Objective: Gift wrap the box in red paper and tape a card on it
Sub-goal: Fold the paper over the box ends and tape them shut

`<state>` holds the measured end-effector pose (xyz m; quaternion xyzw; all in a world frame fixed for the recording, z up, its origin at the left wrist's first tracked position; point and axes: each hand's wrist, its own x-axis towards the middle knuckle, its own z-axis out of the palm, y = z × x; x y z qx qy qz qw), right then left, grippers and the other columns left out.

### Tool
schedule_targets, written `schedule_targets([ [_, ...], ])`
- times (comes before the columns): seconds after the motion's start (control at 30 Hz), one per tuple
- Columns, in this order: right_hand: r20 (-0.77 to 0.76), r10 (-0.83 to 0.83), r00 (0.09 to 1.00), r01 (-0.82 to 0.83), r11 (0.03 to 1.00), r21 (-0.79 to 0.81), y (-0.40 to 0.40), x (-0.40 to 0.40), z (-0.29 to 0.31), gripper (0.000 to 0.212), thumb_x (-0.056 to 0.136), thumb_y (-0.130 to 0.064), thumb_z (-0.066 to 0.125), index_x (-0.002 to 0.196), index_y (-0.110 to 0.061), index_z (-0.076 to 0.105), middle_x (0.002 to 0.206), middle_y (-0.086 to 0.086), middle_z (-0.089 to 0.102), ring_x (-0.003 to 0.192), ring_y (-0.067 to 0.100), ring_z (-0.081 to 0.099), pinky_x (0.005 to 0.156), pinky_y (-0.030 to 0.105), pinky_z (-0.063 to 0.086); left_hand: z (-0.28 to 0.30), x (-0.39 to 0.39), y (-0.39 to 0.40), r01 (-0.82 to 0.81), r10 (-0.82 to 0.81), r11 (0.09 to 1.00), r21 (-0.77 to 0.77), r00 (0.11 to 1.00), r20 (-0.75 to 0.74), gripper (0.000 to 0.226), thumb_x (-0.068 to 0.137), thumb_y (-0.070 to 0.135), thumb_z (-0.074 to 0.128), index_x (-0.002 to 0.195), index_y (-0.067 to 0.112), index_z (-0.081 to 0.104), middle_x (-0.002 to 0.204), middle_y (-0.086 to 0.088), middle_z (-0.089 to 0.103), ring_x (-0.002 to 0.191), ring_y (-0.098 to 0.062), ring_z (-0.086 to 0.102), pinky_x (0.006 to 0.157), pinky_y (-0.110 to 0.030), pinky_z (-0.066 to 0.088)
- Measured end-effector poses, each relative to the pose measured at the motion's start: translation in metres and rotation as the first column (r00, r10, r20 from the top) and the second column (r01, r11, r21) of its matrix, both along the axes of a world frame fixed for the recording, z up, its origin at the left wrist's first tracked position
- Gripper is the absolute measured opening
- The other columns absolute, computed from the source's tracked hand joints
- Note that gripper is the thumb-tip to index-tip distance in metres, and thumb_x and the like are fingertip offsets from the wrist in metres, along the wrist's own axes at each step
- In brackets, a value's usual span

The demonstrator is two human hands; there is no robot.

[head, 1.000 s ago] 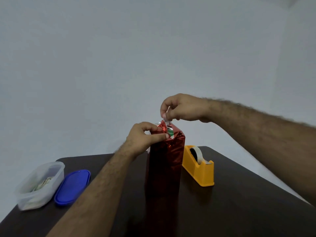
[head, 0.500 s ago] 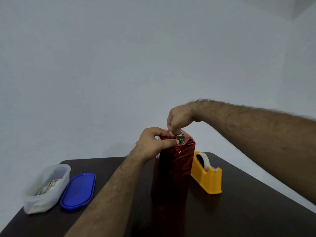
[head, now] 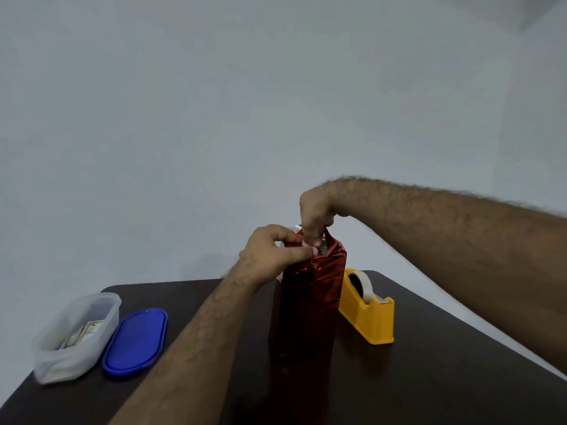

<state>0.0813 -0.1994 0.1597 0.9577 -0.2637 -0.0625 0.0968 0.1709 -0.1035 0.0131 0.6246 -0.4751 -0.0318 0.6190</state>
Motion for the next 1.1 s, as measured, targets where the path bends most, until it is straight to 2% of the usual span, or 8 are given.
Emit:
schedule_targets([
  [0.17,0.023,0.006,1.000,-0.007,1.000,0.009,-0.007,0.002,0.000,0.024,0.079,-0.029,0.089,0.100,-0.017,0.082,0.102,-0.003,0.075,0.102,0.019,0.064,0.062,0.026,0.042,0.000,-0.001,0.001,-0.005,0.005,1.000,0.002,1.000,0.016,0.036,0.060,0.059,0.093,0.088,0.039,0.085,0.107,0.017,0.078,0.113,-0.004,0.070,0.109,-0.047,0.053],
  [0.3,-0.007,0.016,1.000,-0.016,1.000,0.013,-0.008,0.002,0.003,0.029,0.084,-0.033,0.087,0.107,-0.015,0.082,0.113,-0.003,0.079,0.098,0.011,0.064,0.062,0.022,0.041,0.000,-0.002,0.000,-0.018,0.018,1.000,0.008,1.000,0.020,0.041,0.058,0.064,0.090,0.090,0.039,0.084,0.108,0.020,0.077,0.113,-0.004,0.069,0.108,-0.047,0.054],
  [0.37,-0.014,0.035,0.999,-0.035,0.999,-0.006,-0.010,0.006,0.002,0.035,0.083,-0.036,0.088,0.109,-0.015,0.081,0.117,-0.003,0.077,0.112,0.016,0.065,0.070,0.024,0.046,-0.001,-0.001,-0.002,-0.036,0.036,0.999,0.009,0.999,0.028,0.043,0.057,0.067,0.089,0.090,0.039,0.084,0.107,0.019,0.077,0.112,-0.007,0.070,0.106,-0.048,0.055],
  [0.5,-0.021,0.073,0.997,-0.075,0.994,-0.081,-0.013,0.004,0.005,0.044,0.072,-0.052,0.093,0.095,-0.026,0.067,0.110,-0.008,0.068,0.114,0.019,0.061,0.083,0.031,0.046,0.000,-0.002,-0.002,-0.029,0.028,1.000,0.010,0.999,0.046,0.042,0.056,0.067,0.091,0.088,0.041,0.084,0.108,0.020,0.076,0.114,-0.008,0.069,0.107,-0.048,0.054],
  [0.63,0.030,0.085,0.996,-0.083,0.994,-0.068,-0.021,-0.006,0.007,0.056,0.071,-0.059,0.091,0.110,-0.025,0.069,0.117,-0.007,0.062,0.116,0.018,0.055,0.091,0.034,0.042,0.001,-0.003,-0.002,-0.041,0.040,0.999,0.014,0.997,0.070,0.044,0.053,0.072,0.091,0.087,0.044,0.084,0.109,0.021,0.074,0.115,-0.009,0.068,0.105,-0.049,0.055],
  [0.77,0.071,0.095,0.993,-0.092,0.995,-0.043,-0.034,-0.012,0.002,0.060,0.068,-0.064,0.090,0.111,-0.028,0.068,0.109,-0.011,0.061,0.116,0.017,0.058,0.091,0.034,0.045,0.000,-0.002,-0.003,-0.052,0.051,0.999,0.013,0.997,0.058,0.046,0.053,0.074,0.088,0.089,0.046,0.084,0.113,0.022,0.074,0.117,-0.011,0.068,0.106,-0.049,0.055],
  [1.0,0.090,0.079,0.993,-0.076,0.997,-0.033,-0.041,-0.013,0.001,0.093,0.067,-0.057,0.094,0.143,-0.028,0.048,0.133,-0.004,0.054,0.122,0.020,0.055,0.109,0.041,0.049,-0.001,-0.003,-0.006,-0.035,0.036,0.999,-0.011,0.999,0.039,0.045,0.052,0.071,0.088,0.089,0.046,0.084,0.112,0.021,0.074,0.115,-0.010,0.069,0.105,-0.050,0.055],
  [1.1,0.068,0.081,0.994,-0.076,0.995,-0.072,-0.044,-0.011,0.004,0.092,0.077,-0.038,0.092,0.151,-0.028,0.038,0.140,0.003,0.056,0.119,0.023,0.058,0.104,0.040,0.052,-0.001,-0.001,-0.006,-0.028,0.028,1.000,-0.006,0.999,0.035,0.042,0.051,0.066,0.088,0.087,0.044,0.084,0.111,0.020,0.074,0.113,-0.011,0.070,0.104,-0.049,0.056],
])
